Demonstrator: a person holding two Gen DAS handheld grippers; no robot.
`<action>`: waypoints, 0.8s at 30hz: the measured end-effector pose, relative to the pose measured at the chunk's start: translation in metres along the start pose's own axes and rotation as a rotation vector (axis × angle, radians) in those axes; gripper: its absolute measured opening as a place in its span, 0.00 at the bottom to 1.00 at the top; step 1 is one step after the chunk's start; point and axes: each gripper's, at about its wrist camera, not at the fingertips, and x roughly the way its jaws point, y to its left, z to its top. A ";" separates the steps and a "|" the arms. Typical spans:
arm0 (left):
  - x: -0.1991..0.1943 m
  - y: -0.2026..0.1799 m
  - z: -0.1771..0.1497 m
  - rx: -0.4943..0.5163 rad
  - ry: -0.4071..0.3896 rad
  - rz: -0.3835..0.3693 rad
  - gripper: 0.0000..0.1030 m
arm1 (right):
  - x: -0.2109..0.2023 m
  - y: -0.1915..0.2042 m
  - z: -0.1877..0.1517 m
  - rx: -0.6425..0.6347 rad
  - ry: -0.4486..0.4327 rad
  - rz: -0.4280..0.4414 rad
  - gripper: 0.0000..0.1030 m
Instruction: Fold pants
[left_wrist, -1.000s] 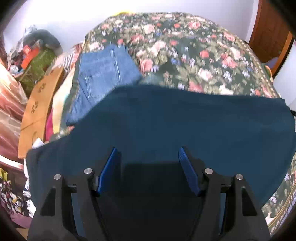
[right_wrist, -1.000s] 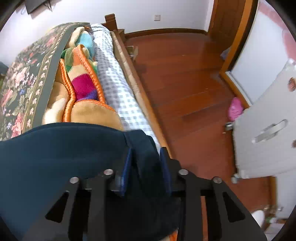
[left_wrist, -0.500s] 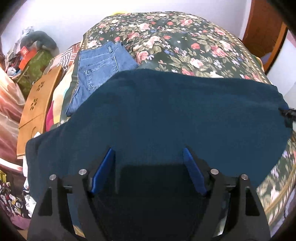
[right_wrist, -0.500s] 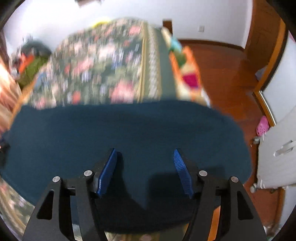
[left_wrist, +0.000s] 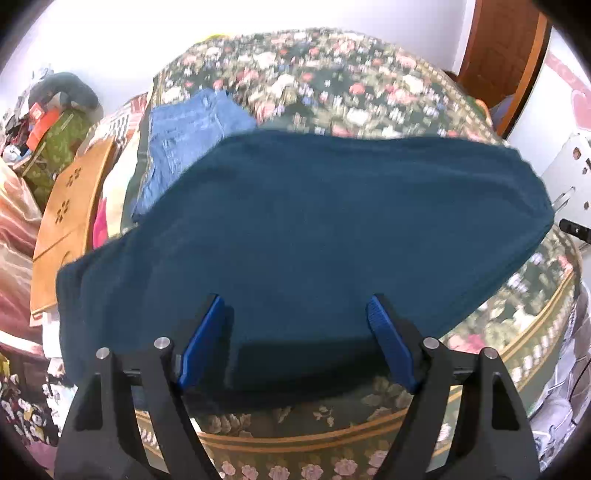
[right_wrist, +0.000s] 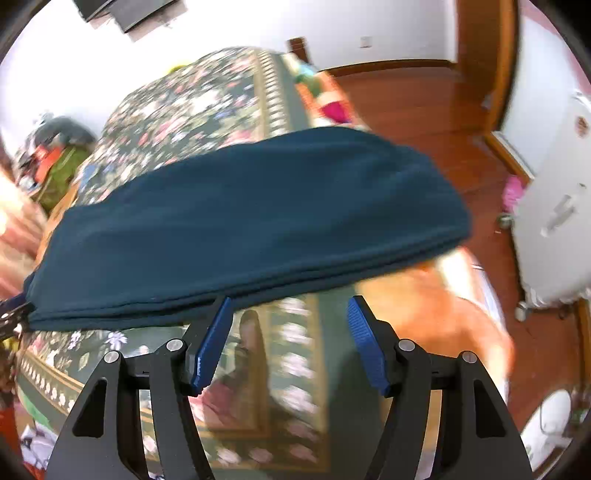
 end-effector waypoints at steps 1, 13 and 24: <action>-0.004 -0.002 0.005 -0.002 -0.018 -0.002 0.77 | -0.006 -0.007 0.001 0.032 -0.020 0.005 0.59; 0.040 -0.053 0.054 0.037 0.026 -0.068 0.77 | 0.040 -0.068 0.017 0.371 -0.010 0.083 0.70; 0.060 -0.069 0.060 0.072 0.042 -0.073 0.77 | 0.063 -0.100 0.033 0.493 -0.054 0.091 0.48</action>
